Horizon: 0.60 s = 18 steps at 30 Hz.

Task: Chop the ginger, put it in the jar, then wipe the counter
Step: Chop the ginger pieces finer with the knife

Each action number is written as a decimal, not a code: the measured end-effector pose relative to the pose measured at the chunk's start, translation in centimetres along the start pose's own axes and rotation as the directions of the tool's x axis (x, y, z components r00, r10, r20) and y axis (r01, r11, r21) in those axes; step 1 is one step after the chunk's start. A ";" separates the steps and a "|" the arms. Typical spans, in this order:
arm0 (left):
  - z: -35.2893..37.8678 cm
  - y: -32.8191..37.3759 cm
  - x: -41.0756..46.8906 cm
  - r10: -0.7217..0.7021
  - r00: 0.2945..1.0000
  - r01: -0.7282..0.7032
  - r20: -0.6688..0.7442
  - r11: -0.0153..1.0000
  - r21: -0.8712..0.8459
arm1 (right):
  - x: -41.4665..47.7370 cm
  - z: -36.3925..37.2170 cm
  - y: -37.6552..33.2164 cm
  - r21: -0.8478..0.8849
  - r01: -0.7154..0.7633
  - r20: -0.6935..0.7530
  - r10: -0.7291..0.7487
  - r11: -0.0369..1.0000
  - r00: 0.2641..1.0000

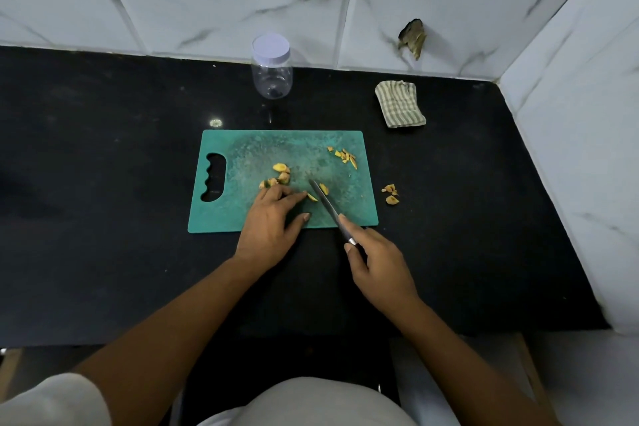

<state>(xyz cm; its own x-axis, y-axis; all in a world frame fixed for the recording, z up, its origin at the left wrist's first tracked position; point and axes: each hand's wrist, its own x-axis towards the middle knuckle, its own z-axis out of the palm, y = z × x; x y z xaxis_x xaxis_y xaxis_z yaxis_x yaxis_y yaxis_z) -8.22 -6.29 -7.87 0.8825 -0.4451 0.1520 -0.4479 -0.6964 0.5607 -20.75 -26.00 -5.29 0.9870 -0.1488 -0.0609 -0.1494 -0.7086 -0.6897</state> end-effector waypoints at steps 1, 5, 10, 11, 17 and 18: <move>0.0 0.0 0.0 -0.001 1.000 0.001 0.002 1.000 0.008 | 0.2 -0.2 0.0 -0.021 0.006 0.010 -0.006 1.000 1.000; 0.1 0.2 -0.1 0.017 1.000 -0.017 0.000 0.999 0.042 | 0.6 -0.7 0.2 -0.091 0.046 0.041 -0.043 0.995 0.998; 0.2 0.2 -0.3 0.019 1.000 -0.019 -0.004 0.998 0.057 | 1.1 -1.1 0.6 -0.112 0.075 0.058 -0.068 0.991 0.996; 0.2 0.2 -0.3 0.022 1.000 -0.022 -0.004 0.998 0.058 | 1.1 -1.1 0.6 -0.111 0.074 0.060 -0.068 0.991 0.996; 0.4 0.3 -0.6 0.035 0.999 -0.034 -0.016 0.997 0.072 | 1.0 -1.1 0.6 -0.106 0.069 0.064 -0.063 0.992 0.996; 0.4 0.3 -0.6 0.039 0.999 -0.038 -0.016 0.996 0.077 | 1.1 -1.1 0.6 -0.107 0.069 0.065 -0.062 0.992 0.996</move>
<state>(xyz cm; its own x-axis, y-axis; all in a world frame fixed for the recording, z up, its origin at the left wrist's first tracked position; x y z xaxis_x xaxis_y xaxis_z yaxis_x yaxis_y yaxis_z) -8.93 -6.42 -8.12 0.8665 -0.4627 0.1872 -0.4905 -0.7203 0.4905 -19.84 -27.33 -4.95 0.9962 -0.0589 -0.0648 -0.0863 -0.7870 -0.6109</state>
